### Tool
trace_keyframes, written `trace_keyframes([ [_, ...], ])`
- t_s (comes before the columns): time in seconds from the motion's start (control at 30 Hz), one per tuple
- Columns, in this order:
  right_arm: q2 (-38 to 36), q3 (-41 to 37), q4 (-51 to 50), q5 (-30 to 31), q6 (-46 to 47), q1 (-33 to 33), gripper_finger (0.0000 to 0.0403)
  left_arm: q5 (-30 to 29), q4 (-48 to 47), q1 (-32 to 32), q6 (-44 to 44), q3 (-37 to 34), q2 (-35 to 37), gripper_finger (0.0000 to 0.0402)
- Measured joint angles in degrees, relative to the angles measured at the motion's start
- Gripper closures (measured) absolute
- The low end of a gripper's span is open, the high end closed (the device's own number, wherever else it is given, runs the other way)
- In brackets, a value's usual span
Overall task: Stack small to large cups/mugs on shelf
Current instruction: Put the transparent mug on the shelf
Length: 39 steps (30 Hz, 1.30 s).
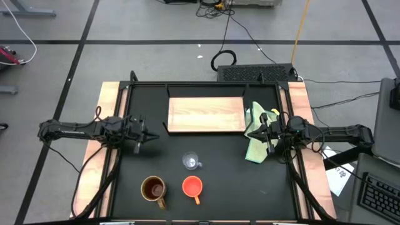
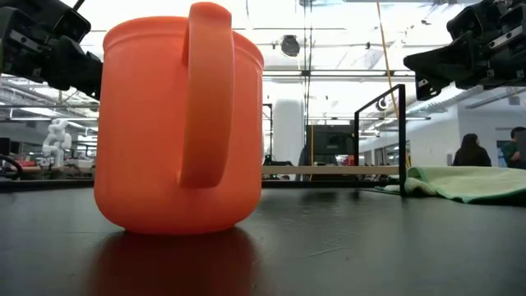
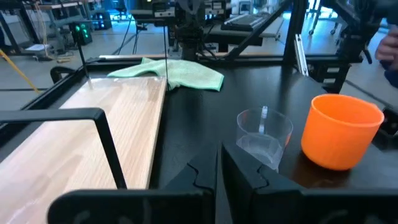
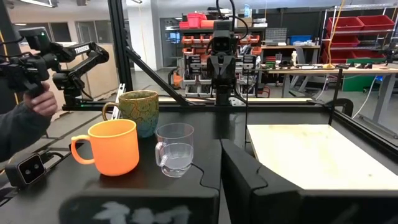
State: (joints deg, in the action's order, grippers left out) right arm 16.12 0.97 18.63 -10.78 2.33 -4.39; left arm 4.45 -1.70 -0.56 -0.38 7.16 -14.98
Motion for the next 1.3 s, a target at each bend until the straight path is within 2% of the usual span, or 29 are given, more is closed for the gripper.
trace_keyframes([
  [0.17,0.00,0.00,0.00,0.00,0.00,-0.02,0.0403,0.00,2.72,0.00,-5.86,0.00,0.00,0.0376],
  [0.4,0.02,0.00,0.54,0.00,-0.02,-0.01,0.0403,0.02,6.82,0.00,-8.67,0.00,0.00,0.0376],
  [0.63,0.16,0.30,8.36,-0.06,-4.45,0.00,0.0403,0.07,8.72,-0.01,-9.96,0.00,0.00,0.0376],
  [0.8,2.12,3.79,5.04,-2.99,-5.07,0.29,0.0403,0.09,9.97,0.00,-11.84,0.00,0.00,0.0376],
  [1.03,13.72,13.34,4.77,-3.02,-7.87,3.13,0.0403,0.11,12.05,0.00,-11.84,0.00,0.02,0.0376],
  [1.3,35.37,30.79,-1.16,-3.00,-6.57,6.60,0.0403,0.11,11.83,-0.02,-10.29,0.00,0.00,0.0376],
])
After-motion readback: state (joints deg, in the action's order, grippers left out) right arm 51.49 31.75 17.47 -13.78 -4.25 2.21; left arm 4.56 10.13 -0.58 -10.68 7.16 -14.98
